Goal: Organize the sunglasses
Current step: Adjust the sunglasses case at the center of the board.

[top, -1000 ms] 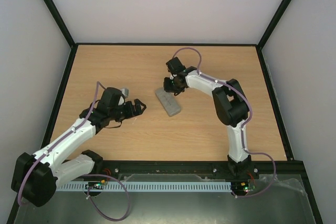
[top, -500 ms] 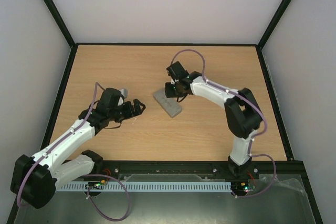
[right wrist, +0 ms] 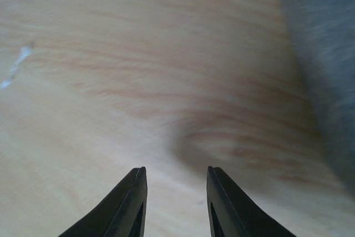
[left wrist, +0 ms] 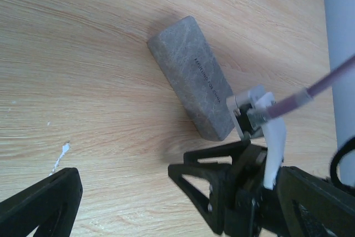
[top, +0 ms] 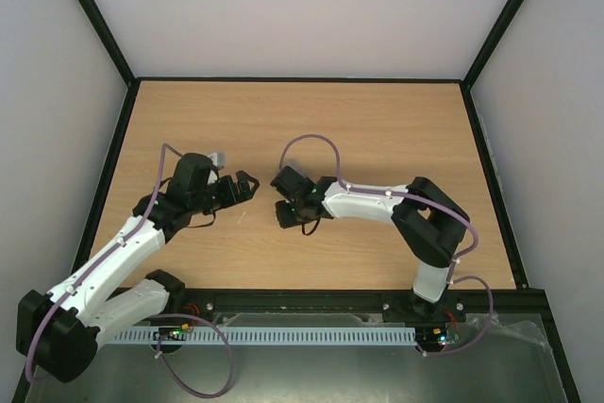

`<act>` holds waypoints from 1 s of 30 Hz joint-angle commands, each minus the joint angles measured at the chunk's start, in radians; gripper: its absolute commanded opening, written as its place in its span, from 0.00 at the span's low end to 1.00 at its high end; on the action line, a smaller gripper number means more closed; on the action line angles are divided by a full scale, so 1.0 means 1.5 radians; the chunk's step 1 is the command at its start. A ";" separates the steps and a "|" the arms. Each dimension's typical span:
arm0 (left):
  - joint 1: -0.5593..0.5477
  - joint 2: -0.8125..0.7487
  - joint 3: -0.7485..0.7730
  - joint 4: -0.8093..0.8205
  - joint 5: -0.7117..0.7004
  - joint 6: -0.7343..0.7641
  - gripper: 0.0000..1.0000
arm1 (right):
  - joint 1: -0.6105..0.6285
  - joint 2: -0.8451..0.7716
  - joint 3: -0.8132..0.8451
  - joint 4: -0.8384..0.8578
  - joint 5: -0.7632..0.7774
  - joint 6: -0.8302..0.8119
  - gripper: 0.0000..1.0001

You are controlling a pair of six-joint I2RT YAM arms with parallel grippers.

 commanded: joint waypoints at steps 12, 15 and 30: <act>0.001 -0.016 0.000 -0.016 -0.007 -0.008 0.99 | -0.116 0.027 -0.005 -0.037 0.168 -0.001 0.31; 0.001 -0.015 -0.002 -0.014 -0.006 -0.009 0.99 | -0.123 0.029 -0.007 -0.035 0.174 -0.001 0.31; 0.002 -0.029 -0.003 -0.034 -0.091 0.005 0.99 | -0.135 -0.104 -0.052 -0.060 0.191 -0.015 0.33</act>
